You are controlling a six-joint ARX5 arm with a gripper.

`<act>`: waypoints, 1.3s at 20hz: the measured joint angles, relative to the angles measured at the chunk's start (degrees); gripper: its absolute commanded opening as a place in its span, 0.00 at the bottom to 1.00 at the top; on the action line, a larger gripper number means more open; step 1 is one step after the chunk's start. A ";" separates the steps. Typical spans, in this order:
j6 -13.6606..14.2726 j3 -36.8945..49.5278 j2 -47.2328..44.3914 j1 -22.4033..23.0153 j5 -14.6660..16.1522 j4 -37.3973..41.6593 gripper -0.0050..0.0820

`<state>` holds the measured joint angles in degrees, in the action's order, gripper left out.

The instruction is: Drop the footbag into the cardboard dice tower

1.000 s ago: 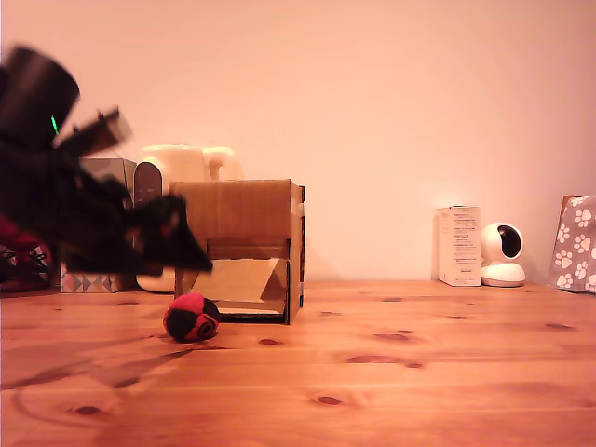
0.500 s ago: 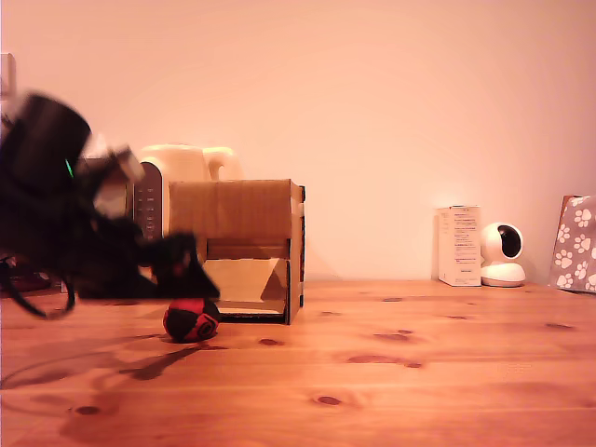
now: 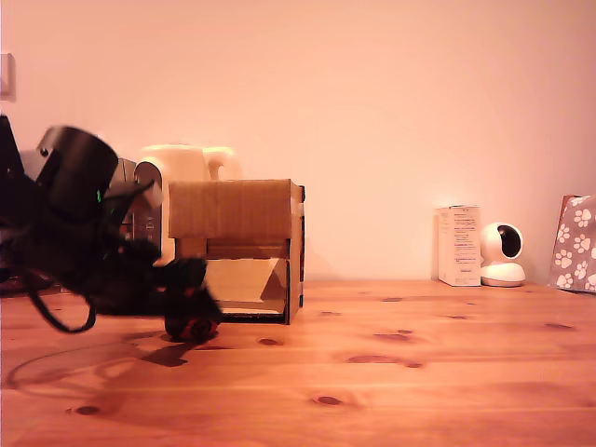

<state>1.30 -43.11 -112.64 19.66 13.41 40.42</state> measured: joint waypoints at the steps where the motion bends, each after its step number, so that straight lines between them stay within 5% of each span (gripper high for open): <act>1: 0.00 -0.07 -0.22 -0.31 0.00 -0.17 0.34; 6: 0.00 -0.46 -0.09 -1.14 1.05 -0.72 0.28; 9: 0.00 -0.90 2.56 -1.57 4.33 -7.04 0.28; 20: -1.57 -0.74 28.22 -1.53 7.06 -27.71 0.28; 26: -2.62 -0.72 36.46 -1.42 7.08 -22.03 0.28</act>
<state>-1.32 -43.83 -76.18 18.24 20.49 18.39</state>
